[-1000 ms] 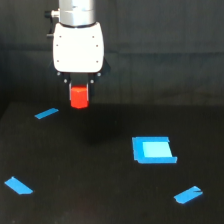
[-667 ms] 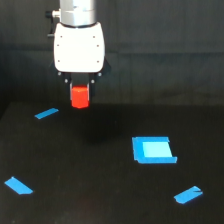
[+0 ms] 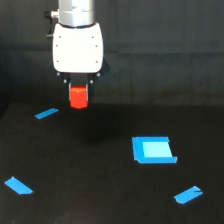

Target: Pick up the red object from the table

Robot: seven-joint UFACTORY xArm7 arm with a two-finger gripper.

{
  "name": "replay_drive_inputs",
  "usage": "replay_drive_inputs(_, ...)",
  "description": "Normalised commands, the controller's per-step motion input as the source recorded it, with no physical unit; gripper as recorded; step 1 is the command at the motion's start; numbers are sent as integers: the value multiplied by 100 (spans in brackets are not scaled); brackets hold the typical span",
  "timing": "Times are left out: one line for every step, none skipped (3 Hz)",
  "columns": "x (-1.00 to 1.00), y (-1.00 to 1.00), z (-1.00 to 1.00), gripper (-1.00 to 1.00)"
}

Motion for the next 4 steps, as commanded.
replay_drive_inputs(-13, 4, -18, -100)
replay_drive_inputs(9, -1, -20, -99)
replay_drive_inputs(3, -3, -14, -96)
replay_drive_inputs(5, 10, -1, -100)
